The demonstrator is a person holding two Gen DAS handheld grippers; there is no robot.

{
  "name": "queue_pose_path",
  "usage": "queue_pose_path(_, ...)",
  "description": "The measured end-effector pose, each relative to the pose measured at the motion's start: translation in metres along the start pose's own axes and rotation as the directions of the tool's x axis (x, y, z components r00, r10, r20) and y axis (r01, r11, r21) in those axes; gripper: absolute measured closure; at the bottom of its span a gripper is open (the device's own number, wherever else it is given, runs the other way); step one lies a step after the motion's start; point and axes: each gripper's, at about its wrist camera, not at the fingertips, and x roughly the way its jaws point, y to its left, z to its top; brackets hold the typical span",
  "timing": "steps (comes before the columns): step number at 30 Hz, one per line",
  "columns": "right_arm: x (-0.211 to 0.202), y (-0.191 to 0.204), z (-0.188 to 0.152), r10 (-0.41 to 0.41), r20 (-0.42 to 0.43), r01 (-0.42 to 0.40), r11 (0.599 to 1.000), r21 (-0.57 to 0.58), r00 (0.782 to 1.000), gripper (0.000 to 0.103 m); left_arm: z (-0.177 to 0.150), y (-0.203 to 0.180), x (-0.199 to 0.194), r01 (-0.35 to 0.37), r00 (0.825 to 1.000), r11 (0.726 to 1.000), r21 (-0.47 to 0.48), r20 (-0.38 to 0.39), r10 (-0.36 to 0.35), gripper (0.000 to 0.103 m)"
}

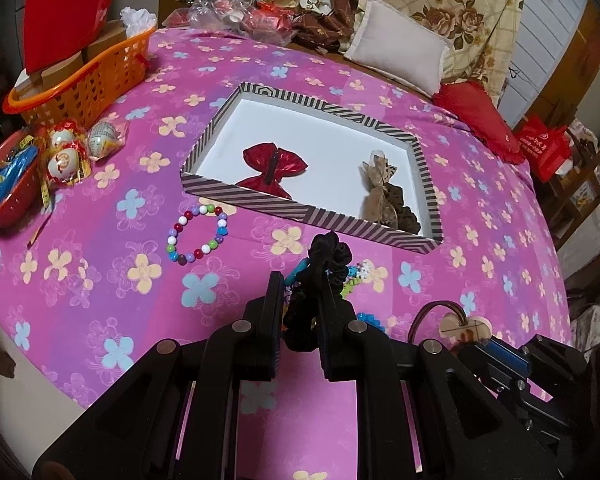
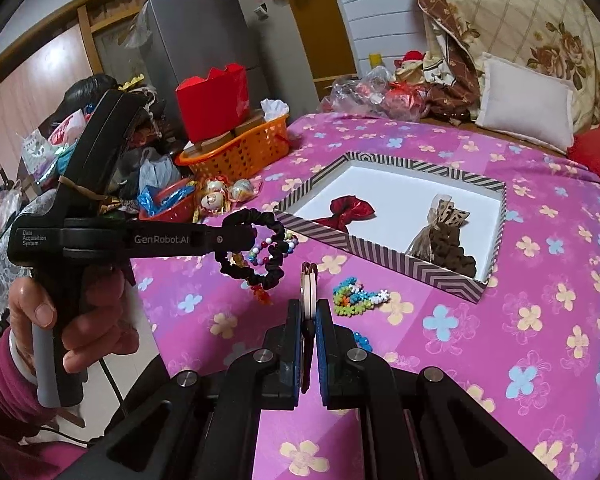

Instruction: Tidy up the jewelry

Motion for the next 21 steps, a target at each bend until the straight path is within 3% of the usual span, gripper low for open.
queue_pose_path(5, 0.000, 0.001, -0.002, -0.002, -0.007, 0.002, 1.000, 0.000, 1.000, 0.097, -0.005, 0.000, 0.001, -0.003, 1.000, 1.000, 0.000, -0.015, 0.003, 0.089)
queue_pose_path(14, 0.008, 0.001, -0.010, -0.002, -0.033, 0.002, 1.000, 0.003, 0.999, 0.097, -0.021, 0.006, 0.028, -0.008, 0.994, 1.000, 0.003, -0.110, 0.008, 0.089)
queue_pose_path(21, 0.010, 0.001, -0.012, -0.001, -0.034, 0.001, 1.000, 0.009, 0.999, 0.097, -0.024, 0.010, 0.032, -0.020, 0.994, 1.000, 0.011, -0.109, 0.021, 0.089)
